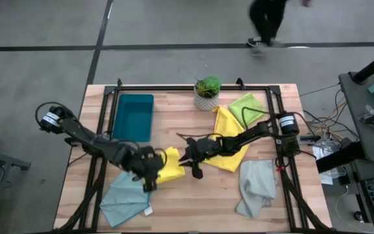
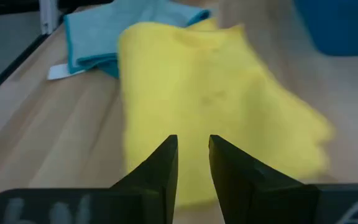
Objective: Fold microfiber towels
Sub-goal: Fold the left yellow towel
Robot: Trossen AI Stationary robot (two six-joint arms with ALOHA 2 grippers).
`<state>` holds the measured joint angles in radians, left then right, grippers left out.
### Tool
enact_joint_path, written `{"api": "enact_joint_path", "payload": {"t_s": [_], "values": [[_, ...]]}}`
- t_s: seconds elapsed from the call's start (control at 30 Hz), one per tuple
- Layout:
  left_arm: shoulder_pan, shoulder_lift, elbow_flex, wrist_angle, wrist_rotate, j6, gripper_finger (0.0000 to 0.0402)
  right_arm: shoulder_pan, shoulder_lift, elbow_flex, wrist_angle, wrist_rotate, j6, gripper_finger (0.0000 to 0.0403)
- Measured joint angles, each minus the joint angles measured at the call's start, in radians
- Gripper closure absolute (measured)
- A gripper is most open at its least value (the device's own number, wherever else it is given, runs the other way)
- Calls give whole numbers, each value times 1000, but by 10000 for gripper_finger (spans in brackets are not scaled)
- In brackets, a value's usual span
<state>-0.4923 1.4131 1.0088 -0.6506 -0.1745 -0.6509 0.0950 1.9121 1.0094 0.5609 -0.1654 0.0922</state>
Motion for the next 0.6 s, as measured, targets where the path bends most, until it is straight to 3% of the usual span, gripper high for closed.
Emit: {"api": "enact_joint_path", "payload": {"t_s": [0.2, 0.4, 0.6], "values": [[-79, 83, -8, 14, -19, -74, 296, 35, 101, 98, -10, 0, -6, 340], [-88, 156, -51, 13, -11, -109, 346, 39, 139, 164, -82, 0, -19, 371], [-88, 195, -90, 20, 59, -129, 393, 37, 167, 183, -168, 1, -52, 393]]}}
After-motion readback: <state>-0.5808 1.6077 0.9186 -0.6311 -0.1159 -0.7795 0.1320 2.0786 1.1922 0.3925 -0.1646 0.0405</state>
